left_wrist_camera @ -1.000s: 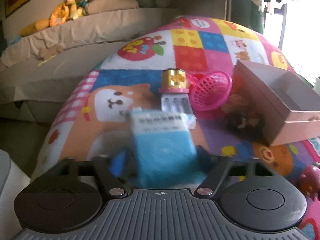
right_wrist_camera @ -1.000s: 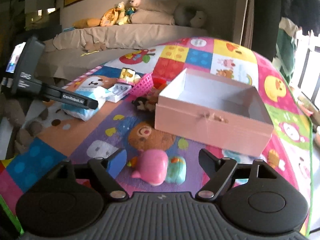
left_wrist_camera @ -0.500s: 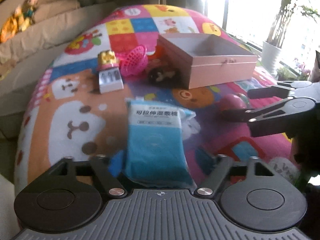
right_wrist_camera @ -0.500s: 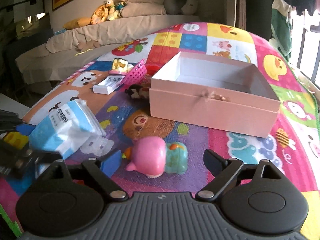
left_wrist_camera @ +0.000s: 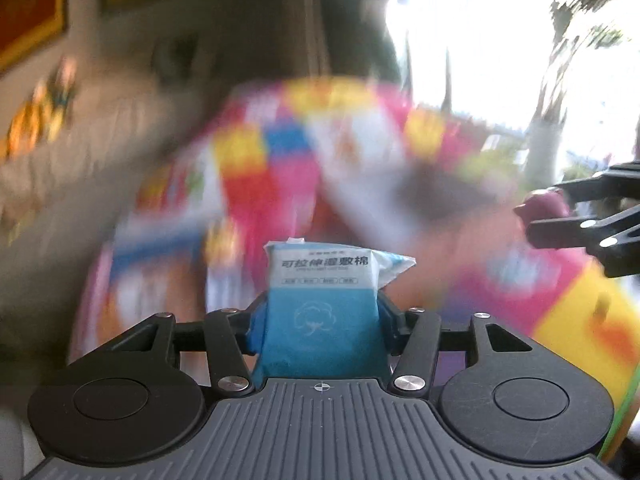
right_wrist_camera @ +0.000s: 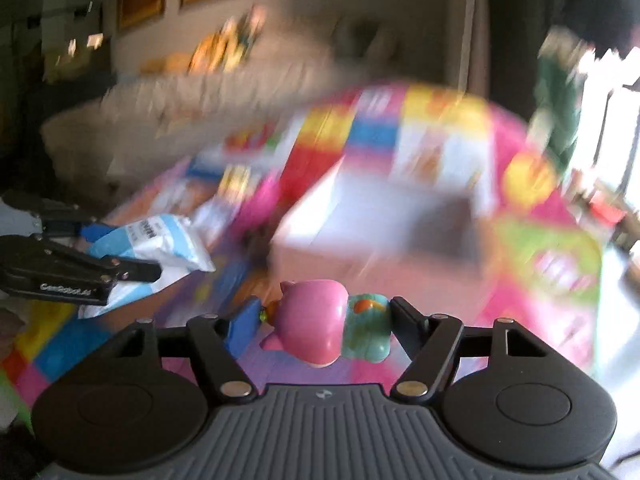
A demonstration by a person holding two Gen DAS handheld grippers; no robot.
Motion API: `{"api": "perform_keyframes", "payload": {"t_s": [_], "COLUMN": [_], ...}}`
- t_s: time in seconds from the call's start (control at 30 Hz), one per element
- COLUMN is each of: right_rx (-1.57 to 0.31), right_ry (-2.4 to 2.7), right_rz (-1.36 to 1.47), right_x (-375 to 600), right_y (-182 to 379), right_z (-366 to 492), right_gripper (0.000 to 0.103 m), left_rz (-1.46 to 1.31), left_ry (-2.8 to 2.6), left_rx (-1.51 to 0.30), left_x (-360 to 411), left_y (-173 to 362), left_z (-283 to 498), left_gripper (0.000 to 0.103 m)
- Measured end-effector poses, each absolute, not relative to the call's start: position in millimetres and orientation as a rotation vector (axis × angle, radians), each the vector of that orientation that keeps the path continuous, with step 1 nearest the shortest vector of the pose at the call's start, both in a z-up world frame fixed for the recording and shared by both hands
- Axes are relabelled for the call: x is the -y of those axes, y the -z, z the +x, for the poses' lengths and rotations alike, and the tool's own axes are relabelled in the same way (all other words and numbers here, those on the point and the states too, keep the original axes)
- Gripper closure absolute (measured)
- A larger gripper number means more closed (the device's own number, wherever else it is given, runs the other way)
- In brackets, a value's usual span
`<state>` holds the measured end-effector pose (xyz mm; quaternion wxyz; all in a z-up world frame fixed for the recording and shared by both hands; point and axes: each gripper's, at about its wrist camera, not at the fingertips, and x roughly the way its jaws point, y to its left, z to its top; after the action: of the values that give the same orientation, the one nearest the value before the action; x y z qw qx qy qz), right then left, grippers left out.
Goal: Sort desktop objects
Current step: 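Drop the packet into the pink box with left tool while right tool drops the figure in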
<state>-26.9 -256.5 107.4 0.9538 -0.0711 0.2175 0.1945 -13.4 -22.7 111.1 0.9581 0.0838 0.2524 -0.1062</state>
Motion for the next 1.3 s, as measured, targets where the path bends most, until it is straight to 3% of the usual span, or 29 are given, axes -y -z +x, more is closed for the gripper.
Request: {"api": "perform_keyframes", "payload": {"t_s": [0.13,0.4,0.53,0.6,0.83,1.07,1.3], "right_rx": [-0.285,-0.475,-0.539,-0.539,-0.499,-0.445,-0.433], "right_ry": [-0.283,-0.239,-0.256,-0.263,-0.298,-0.413,-0.519], "right_rz": [-0.215,-0.191,-0.149,-0.147,-0.147,-0.199,-0.352], "right_x": [263,265,269,268,265,218,139], "right_y": [-131,-71,-49,-45,-58,-80,-71], "right_z": [-4,99,121,120,93,60,35], "right_gripper": [0.032,0.034,0.029,0.020,0.018,0.004,0.003], "left_rz": [0.128,0.049,0.028,-0.022,-0.024,0.097,-0.068], "left_ry": [0.316,0.368,0.360,0.353,0.224,0.052,0.000], "left_rx": [-0.395,-0.607,-0.670,-0.657,-0.542,-0.549,-0.641], "left_x": [57,114,112,98,34,-12,-51], "left_y": [-150,-103,-81,-84,-99,-49,-19], "left_z": [36,179,204,202,134,45,12], "left_gripper": [0.045,0.045,0.038,0.028,0.009,0.006,0.003]}}
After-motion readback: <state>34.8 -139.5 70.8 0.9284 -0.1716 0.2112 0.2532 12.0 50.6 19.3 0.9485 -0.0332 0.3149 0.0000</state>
